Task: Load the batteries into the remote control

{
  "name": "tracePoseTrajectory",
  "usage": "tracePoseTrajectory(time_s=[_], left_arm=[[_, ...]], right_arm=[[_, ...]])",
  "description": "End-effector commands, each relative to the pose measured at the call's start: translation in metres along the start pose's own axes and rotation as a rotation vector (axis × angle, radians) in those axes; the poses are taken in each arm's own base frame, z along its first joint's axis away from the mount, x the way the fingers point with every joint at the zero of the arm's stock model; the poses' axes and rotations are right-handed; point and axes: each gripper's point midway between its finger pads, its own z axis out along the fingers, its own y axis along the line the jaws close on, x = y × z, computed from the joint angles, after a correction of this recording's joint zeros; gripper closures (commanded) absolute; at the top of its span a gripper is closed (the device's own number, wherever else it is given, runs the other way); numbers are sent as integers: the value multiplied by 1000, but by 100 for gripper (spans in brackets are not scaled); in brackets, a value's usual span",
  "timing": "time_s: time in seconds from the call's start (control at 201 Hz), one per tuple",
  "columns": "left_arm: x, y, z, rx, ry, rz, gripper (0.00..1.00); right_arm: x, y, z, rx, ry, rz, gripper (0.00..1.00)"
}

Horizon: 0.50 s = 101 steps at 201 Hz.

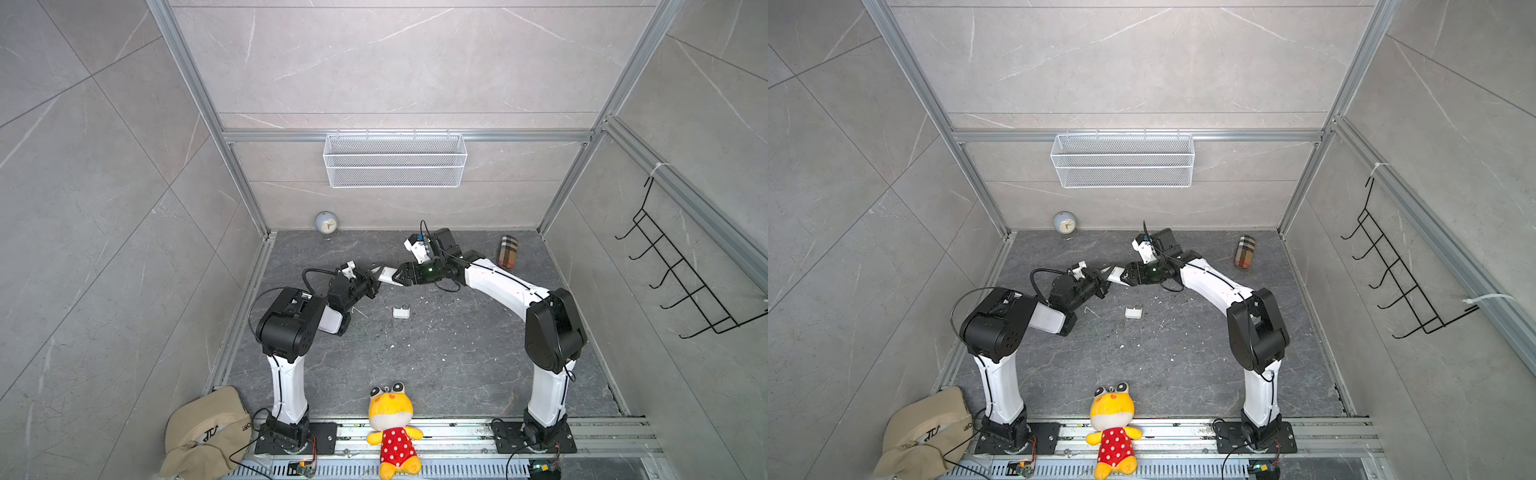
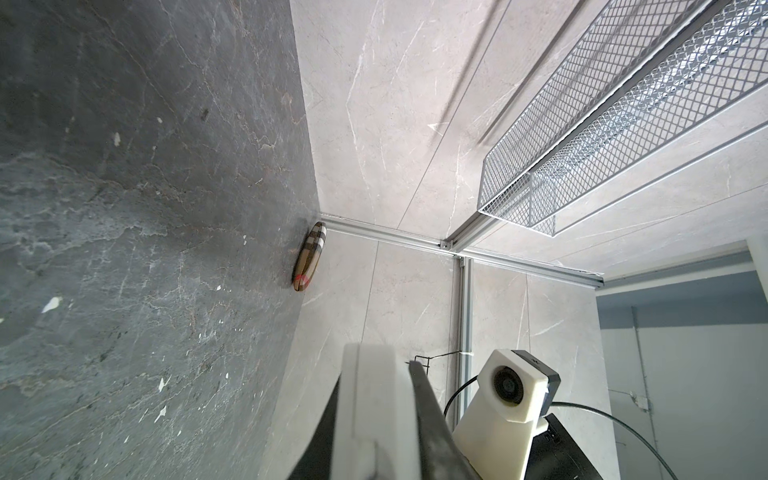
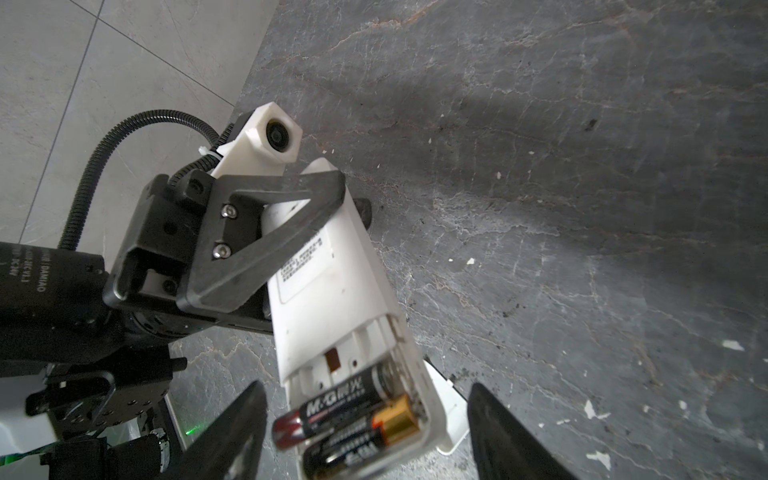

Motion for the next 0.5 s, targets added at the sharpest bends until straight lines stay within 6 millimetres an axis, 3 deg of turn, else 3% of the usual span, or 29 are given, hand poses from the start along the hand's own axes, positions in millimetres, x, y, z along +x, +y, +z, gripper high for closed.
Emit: tracePoseTrajectory(time_s=[0.0,0.184,0.259,0.498], left_arm=[[12,-49,2,128,49,61,96],[12,-47,2,124,52,58,96],[13,-49,2,128,52,59,96],[13,-52,3,134,54,60,96]], right_arm=[[-4,1,1,8,0,-14,26],[-5,5,2,5,-2,-17,27],[-6,5,3,6,-3,-19,33],[-6,6,4,7,2,-16,33]])
